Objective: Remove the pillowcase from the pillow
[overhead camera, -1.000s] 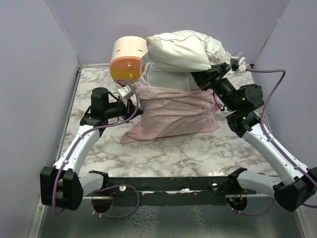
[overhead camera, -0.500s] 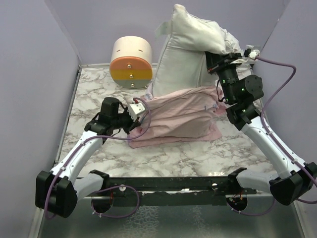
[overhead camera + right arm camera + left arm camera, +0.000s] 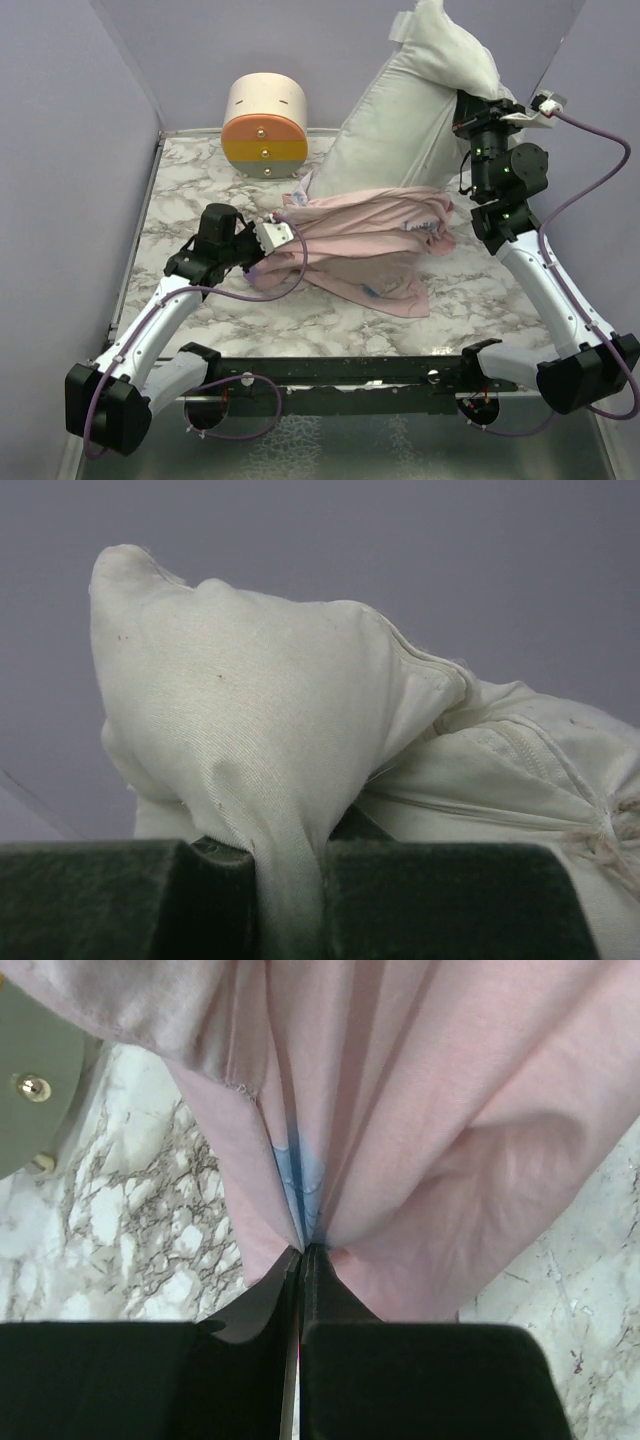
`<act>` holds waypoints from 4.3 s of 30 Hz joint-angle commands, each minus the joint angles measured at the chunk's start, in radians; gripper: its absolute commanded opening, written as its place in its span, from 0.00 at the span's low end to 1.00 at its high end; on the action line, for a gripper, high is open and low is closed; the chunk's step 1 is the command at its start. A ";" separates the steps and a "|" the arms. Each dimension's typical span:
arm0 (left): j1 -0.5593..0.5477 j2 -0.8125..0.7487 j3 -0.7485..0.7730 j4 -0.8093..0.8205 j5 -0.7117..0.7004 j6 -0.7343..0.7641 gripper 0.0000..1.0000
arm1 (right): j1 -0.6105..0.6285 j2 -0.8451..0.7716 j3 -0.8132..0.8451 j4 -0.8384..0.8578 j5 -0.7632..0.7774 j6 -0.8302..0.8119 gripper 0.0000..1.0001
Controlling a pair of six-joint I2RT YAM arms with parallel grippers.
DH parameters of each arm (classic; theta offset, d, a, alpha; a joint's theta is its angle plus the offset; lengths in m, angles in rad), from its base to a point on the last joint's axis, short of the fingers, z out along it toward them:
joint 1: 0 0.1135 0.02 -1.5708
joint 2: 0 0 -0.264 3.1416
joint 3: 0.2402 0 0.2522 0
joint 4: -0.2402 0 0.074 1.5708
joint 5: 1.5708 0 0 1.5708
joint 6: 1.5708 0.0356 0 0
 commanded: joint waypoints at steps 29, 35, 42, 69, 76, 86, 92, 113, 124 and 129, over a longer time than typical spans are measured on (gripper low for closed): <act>-0.038 0.487 1.474 -0.284 0.218 -0.406 0.99 | 0.378 0.111 0.085 0.086 -0.424 -0.498 0.01; -0.081 0.432 1.395 -0.233 0.163 -0.296 0.99 | 0.464 0.156 0.089 -0.001 -0.499 -0.556 0.01; -0.093 0.424 1.313 -0.397 0.078 -0.034 0.99 | 0.510 0.202 0.147 -0.081 -0.592 -0.580 0.01; -0.093 0.358 1.230 -0.251 -0.133 -0.067 0.00 | -0.031 -0.194 -0.540 -0.077 -0.512 0.160 0.74; -0.093 0.342 1.209 -0.249 -0.140 -0.066 0.00 | -0.042 -0.066 -0.511 0.009 -0.548 0.208 0.55; -0.093 0.324 1.194 -0.184 -0.228 -0.046 0.00 | -0.060 -0.002 -0.530 -0.021 -0.435 0.305 0.01; -0.093 0.319 1.194 -0.015 -0.431 0.002 0.00 | -0.101 0.004 -0.592 -0.076 -0.293 0.335 0.01; -0.094 0.322 1.301 0.175 -0.478 -0.073 0.00 | -0.106 0.059 -0.678 0.011 -0.328 0.313 0.01; -0.093 0.376 1.425 0.075 -0.345 -0.166 0.00 | -0.067 0.079 -0.727 0.330 -0.741 0.006 0.78; -0.093 0.375 1.392 0.062 -0.318 -0.204 0.00 | -0.046 0.078 -0.651 0.370 -0.919 -0.024 0.80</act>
